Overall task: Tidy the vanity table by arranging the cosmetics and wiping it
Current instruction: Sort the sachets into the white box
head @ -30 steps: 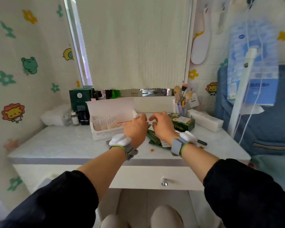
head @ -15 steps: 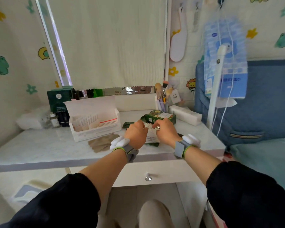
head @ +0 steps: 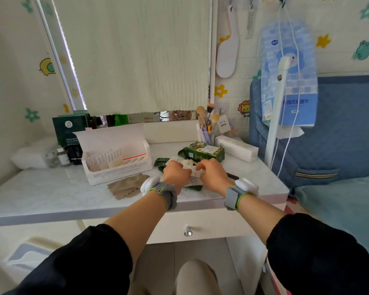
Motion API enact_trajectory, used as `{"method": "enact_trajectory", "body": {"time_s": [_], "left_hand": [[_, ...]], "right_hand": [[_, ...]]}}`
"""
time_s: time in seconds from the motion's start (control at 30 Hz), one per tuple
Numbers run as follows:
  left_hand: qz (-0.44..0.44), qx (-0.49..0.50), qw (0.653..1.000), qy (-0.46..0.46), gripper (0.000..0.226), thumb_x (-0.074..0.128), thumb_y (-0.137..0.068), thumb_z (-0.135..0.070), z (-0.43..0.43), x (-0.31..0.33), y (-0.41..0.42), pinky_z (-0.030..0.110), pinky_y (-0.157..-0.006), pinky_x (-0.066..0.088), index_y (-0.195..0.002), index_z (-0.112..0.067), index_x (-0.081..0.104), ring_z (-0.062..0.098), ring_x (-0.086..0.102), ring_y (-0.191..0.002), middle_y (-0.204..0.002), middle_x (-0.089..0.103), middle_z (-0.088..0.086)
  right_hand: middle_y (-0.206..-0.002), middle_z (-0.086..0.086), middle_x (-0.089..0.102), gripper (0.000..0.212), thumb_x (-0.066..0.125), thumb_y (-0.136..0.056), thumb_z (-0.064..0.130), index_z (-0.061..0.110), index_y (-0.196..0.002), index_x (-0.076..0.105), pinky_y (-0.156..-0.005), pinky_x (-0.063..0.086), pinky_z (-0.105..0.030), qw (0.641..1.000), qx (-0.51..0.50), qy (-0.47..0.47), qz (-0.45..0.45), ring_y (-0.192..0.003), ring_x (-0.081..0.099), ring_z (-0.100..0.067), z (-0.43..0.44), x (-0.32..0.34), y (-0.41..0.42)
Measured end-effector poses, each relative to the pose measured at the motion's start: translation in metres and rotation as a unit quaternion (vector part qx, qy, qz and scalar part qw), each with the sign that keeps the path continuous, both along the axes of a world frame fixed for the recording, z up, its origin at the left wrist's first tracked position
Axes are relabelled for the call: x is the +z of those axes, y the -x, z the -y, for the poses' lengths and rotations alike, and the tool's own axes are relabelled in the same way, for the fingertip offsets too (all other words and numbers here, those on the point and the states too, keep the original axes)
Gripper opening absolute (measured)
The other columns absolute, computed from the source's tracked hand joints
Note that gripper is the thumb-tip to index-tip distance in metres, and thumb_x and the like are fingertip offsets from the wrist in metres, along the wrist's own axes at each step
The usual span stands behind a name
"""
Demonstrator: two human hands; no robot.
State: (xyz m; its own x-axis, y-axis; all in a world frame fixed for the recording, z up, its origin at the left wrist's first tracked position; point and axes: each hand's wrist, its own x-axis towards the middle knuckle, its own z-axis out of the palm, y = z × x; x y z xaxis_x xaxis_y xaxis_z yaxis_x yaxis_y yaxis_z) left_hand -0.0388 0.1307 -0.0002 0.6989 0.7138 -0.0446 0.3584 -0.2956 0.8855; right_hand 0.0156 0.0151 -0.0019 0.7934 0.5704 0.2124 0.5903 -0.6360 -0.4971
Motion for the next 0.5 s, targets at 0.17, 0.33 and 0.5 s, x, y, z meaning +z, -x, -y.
{"method": "enact_trajectory", "body": {"time_s": [0.17,0.33,0.5], "left_hand": [[0.089,-0.001,0.995,0.038,0.021,0.062,-0.085,-0.008,-0.005,0.003,0.002,0.033,-0.064,0.055,-0.104,-0.013,0.056,0.022,0.066,-0.072,-0.09,0.067,0.012],[0.173,0.035,0.983,0.043,0.019,0.054,-0.09,-0.005,-0.017,0.012,0.01,0.026,-0.053,0.048,-0.107,-0.013,0.051,0.015,0.061,-0.057,-0.085,0.056,0.004],[0.197,0.085,0.976,0.02,0.02,0.056,-0.088,-0.009,-0.035,0.012,0.015,0.052,-0.082,0.055,-0.101,-0.023,0.05,0.033,0.066,-0.085,-0.077,0.056,-0.001]], "right_hand": [[-0.13,-0.011,0.049,0.032,0.048,-0.096,0.017,0.013,-0.128,0.053,-0.099,0.038,-0.035,0.998,-0.02,-0.056,0.021,-0.122,0.044,-0.028,-0.006,0.008,-0.002],[-0.13,-0.013,0.048,0.033,0.047,-0.096,0.016,0.01,-0.129,0.049,-0.099,0.039,-0.037,0.995,-0.037,-0.088,0.039,-0.122,0.043,-0.029,-0.016,0.013,0.003],[-0.126,-0.01,0.049,0.047,0.064,-0.086,0.039,0.012,-0.122,0.05,-0.094,0.044,-0.039,1.0,-0.002,-0.008,0.0,-0.117,0.044,-0.028,-0.021,0.005,0.015]]}}
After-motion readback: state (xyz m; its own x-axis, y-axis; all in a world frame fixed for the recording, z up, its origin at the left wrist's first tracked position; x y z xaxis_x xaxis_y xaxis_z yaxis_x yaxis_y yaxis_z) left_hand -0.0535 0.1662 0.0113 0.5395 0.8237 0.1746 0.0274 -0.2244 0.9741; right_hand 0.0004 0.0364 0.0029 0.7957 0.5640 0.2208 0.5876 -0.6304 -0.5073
